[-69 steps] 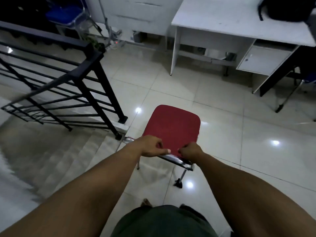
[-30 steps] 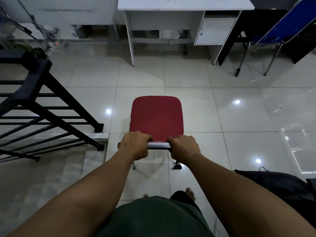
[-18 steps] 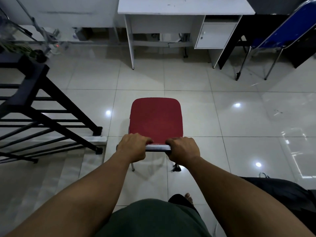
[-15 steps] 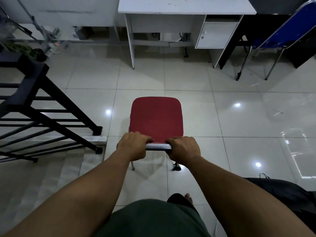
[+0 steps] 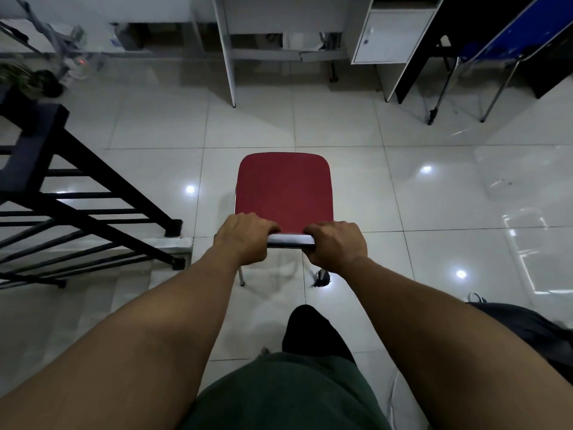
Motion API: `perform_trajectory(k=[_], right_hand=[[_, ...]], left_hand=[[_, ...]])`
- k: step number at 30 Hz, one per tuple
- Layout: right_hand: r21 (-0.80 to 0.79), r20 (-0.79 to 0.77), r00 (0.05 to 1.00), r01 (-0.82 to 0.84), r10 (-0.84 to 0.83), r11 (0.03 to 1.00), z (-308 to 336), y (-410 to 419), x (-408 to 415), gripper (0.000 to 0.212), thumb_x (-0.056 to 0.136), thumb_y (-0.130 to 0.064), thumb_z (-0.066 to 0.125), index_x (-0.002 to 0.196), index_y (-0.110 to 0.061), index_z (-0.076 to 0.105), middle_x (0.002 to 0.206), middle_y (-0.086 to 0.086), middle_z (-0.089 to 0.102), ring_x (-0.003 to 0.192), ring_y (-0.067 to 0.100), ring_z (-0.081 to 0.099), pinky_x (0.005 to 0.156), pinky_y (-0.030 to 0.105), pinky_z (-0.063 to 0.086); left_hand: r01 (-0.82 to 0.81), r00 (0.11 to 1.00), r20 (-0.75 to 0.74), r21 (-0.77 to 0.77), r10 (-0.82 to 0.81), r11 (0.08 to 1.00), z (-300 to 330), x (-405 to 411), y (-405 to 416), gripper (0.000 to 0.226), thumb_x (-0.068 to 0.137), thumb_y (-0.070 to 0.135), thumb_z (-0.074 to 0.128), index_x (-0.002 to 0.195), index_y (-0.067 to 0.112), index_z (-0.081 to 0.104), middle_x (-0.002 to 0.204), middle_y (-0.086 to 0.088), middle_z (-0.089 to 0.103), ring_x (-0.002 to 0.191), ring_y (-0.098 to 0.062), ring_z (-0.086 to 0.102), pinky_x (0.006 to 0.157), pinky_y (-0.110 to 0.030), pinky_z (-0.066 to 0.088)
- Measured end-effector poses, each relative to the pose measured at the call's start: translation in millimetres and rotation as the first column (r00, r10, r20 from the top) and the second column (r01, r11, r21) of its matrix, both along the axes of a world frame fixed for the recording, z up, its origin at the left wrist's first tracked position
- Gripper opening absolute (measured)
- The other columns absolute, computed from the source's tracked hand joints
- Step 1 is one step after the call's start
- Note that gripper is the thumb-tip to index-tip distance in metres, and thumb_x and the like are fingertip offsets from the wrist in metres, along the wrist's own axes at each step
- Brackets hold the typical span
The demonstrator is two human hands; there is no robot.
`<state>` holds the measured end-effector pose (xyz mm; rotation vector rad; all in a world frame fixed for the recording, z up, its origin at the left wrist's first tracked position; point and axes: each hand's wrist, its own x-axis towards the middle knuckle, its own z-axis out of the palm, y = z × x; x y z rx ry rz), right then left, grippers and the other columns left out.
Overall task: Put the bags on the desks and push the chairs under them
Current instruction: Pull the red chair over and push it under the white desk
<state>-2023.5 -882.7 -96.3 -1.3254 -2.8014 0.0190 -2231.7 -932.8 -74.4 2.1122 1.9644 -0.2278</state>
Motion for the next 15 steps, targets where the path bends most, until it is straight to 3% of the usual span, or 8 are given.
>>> perform_trajectory(k=[15], right_hand=[[-0.011, -0.015, 1.0, 0.021, -0.021, 1.0, 0, 61, -21, 0.026, 0.075, -0.051, 0.062, 0.078, -0.026, 0.066, 0.062, -0.005, 0.063, 0.049, 0.025, 0.058, 0.05, 0.023, 0.03]], left_hand=[[0.045, 0.999, -0.008, 0.041, -0.045, 0.998, -8, -24, 65, 0.045, 0.078, 0.028, 0.061, 0.12, 0.043, 0.061, 0.093, 0.007, 0.072, 0.078, -0.019, 0.065, 0.071, -0.032, 0.053]])
